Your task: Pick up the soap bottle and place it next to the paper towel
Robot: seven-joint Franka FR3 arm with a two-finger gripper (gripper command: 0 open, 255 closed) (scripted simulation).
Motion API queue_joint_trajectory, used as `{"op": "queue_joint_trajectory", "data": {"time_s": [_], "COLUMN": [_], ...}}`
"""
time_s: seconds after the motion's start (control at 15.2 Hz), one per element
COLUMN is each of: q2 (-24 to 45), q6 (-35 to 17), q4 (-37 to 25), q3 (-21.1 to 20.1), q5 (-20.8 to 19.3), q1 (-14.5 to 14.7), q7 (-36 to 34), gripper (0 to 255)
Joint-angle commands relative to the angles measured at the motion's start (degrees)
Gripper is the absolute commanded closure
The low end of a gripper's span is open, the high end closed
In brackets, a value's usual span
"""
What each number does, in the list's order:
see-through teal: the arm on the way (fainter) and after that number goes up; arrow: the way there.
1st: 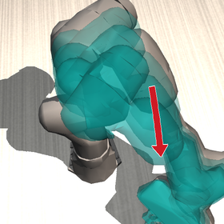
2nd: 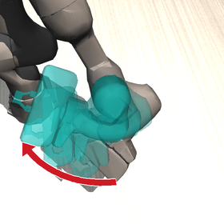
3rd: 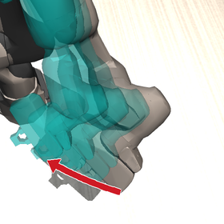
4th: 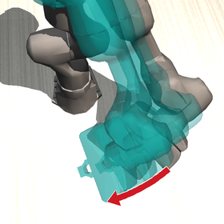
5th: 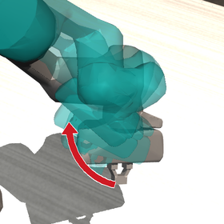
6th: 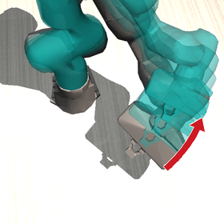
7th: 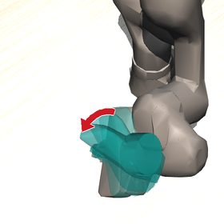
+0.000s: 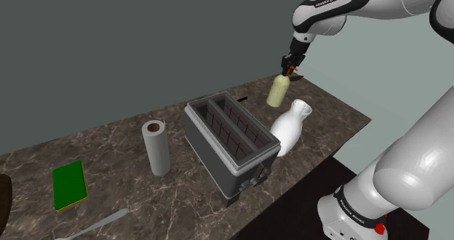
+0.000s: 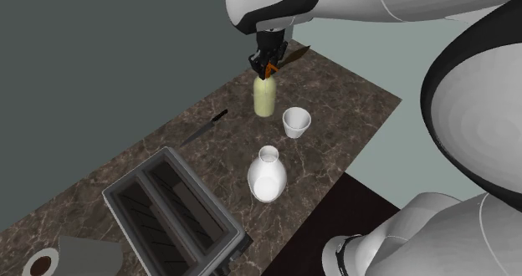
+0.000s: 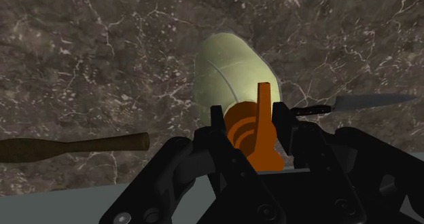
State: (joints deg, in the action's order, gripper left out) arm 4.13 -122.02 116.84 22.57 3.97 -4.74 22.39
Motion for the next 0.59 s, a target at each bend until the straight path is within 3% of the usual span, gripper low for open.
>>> {"op": "queue_joint_trajectory", "data": {"time_s": [0.0, 0.53], "q2": [-0.41, -2.42], "q6": [1.12, 6.97], "q4": [-0.72, -4.75], "q3": [0.01, 0.01], "q5": [-0.23, -1.28], "q1": [0.02, 0.15], "q7": [-0.18, -1.04], "gripper": [255, 255]}}
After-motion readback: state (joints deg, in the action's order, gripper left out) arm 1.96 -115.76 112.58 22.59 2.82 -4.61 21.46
